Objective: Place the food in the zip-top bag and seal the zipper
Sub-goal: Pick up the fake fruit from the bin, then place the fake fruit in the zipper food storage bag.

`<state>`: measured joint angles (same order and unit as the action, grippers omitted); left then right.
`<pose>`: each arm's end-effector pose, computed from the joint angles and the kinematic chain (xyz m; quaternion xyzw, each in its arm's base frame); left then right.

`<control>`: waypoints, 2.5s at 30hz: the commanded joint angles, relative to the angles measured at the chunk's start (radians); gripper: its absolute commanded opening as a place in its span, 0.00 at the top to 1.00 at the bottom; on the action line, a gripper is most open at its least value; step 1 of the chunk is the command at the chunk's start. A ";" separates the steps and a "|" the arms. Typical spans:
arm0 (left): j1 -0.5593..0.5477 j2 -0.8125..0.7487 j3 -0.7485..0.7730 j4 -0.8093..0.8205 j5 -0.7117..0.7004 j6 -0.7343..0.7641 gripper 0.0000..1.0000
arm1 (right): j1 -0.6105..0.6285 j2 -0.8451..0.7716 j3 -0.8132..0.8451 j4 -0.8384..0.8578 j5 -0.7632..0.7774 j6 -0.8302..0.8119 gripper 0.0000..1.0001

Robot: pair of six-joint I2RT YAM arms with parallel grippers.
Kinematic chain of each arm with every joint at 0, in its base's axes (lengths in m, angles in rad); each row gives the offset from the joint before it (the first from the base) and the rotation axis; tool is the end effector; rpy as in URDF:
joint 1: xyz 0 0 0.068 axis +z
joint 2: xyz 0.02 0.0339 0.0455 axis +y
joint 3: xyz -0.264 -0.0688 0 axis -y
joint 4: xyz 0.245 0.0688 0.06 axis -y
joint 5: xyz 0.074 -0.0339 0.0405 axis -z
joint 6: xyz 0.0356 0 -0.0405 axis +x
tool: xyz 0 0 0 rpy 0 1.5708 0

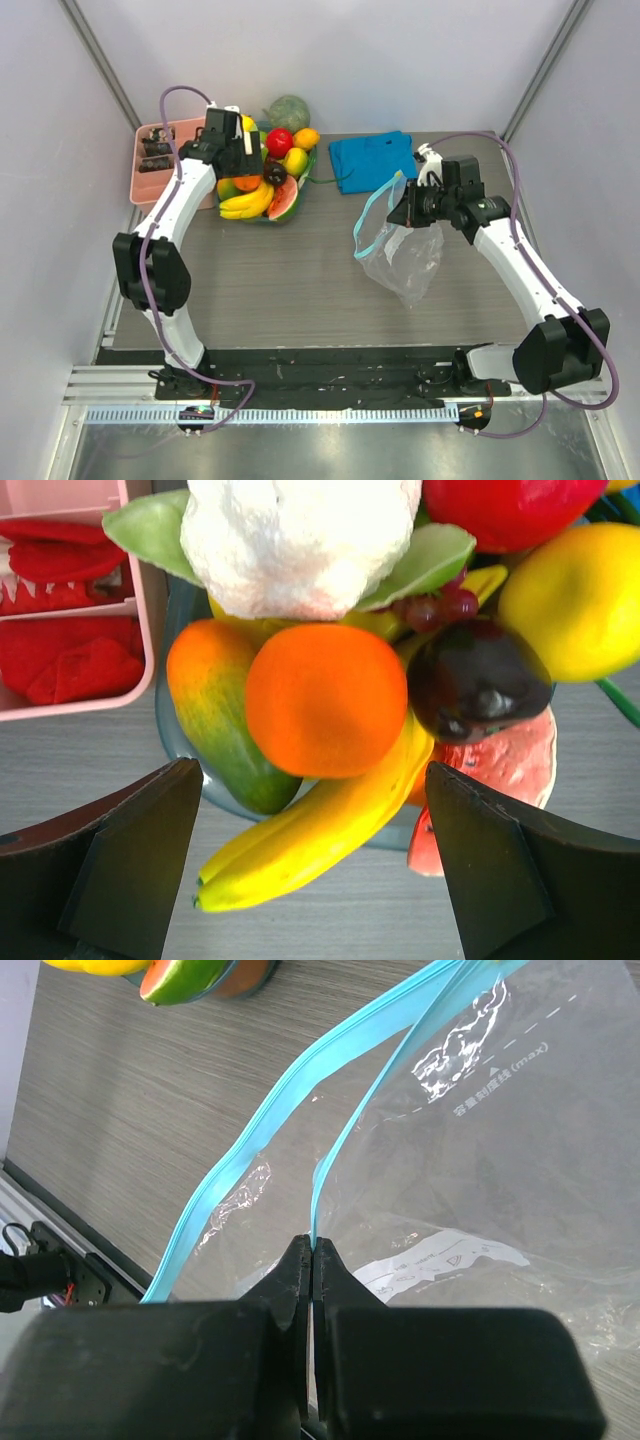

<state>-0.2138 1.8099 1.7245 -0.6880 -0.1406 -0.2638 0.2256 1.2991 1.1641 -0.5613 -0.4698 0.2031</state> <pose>0.4016 -0.0821 0.3326 -0.0502 0.9183 -0.0287 0.3916 0.2704 0.0786 0.3265 -0.1085 0.8799 0.2936 0.3575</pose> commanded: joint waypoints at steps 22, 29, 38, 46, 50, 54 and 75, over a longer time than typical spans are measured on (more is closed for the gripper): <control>0.044 0.138 0.121 0.032 0.108 -0.094 0.29 | -0.002 0.091 0.131 -0.074 -0.259 -0.070 0.99; 0.054 0.091 0.135 0.005 0.162 -0.097 0.48 | 0.009 0.065 0.131 0.059 -0.380 0.062 0.99; 0.053 -0.110 0.122 0.004 0.258 -0.049 0.66 | 0.027 0.094 0.077 0.224 -0.441 0.266 0.99; -0.080 -0.224 0.133 0.028 0.559 -0.042 0.66 | 0.031 0.155 0.014 0.244 -0.399 0.256 0.99; -0.214 -0.236 0.142 0.051 0.613 -0.025 0.64 | 0.035 0.157 0.026 0.241 -0.372 0.246 0.99; -0.324 -0.207 0.150 0.053 0.641 -0.023 0.65 | 0.035 0.155 0.049 0.221 -0.365 0.231 0.99; -0.434 -0.184 0.130 -0.197 0.437 0.187 0.00 | 0.037 0.117 0.083 0.093 -0.320 0.134 0.99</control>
<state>-0.6521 1.6585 1.7687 -0.8345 0.3134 -0.1509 0.2562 1.4647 1.2243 -0.4568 -0.8047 0.3683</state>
